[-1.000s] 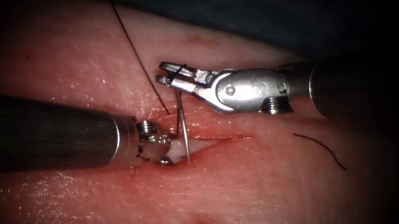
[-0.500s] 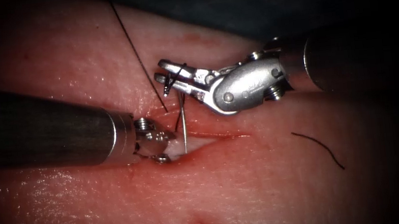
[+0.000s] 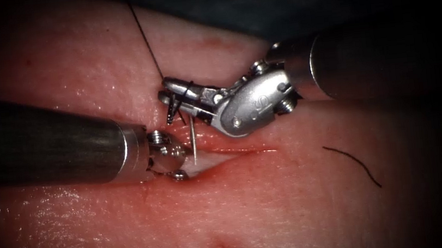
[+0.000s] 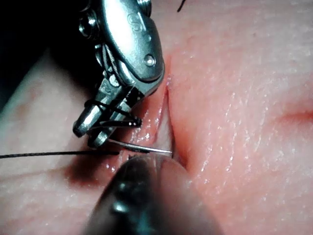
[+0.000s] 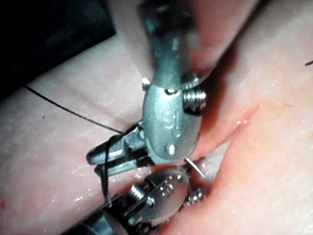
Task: Wound Closure
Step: Using the right gripper pierce the needle through the bottom of the incision
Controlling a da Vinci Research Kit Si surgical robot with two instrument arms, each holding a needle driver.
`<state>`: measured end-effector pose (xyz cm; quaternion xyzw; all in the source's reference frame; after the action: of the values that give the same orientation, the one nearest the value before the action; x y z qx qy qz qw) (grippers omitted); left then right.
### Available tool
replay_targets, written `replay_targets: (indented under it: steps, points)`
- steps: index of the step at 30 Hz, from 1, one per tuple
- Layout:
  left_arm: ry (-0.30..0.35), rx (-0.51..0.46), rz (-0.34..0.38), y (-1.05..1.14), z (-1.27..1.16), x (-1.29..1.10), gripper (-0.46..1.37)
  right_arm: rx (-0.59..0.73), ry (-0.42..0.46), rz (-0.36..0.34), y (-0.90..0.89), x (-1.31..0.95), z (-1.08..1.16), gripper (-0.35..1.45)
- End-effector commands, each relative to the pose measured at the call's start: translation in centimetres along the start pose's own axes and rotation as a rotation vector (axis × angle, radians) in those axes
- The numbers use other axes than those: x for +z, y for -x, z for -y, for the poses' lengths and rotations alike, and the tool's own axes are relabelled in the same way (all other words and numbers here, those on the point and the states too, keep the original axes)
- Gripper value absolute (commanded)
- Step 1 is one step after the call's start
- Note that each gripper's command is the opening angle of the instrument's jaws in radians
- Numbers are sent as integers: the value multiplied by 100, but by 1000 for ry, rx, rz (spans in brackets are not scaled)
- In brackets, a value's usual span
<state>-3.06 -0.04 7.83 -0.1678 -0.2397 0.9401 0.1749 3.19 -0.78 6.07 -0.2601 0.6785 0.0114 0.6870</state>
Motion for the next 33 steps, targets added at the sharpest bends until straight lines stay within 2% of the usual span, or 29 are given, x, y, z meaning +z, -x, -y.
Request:
replay_targets:
  steps: [1, 9, 21, 29, 33]
  points:
    - [-2, 1, 0, 0, 1, 0, 71, -6, 6, -3, 1, 0, 3, -35]
    - [2, -3, 0, 0, 4, -5, 70, -77, -5, -9, 15, -13, 12, -35]
    - [1, -16, -6, -3, 3, -11, 54, -158, 35, -13, 14, -16, 22, -35]
    - [9, -35, -34, -8, -3, -37, 34, -172, 14, -12, 17, -21, 47, -35]
    - [7, -42, -59, -12, -11, -61, 24, -173, 14, -11, 17, -25, 48, -35]
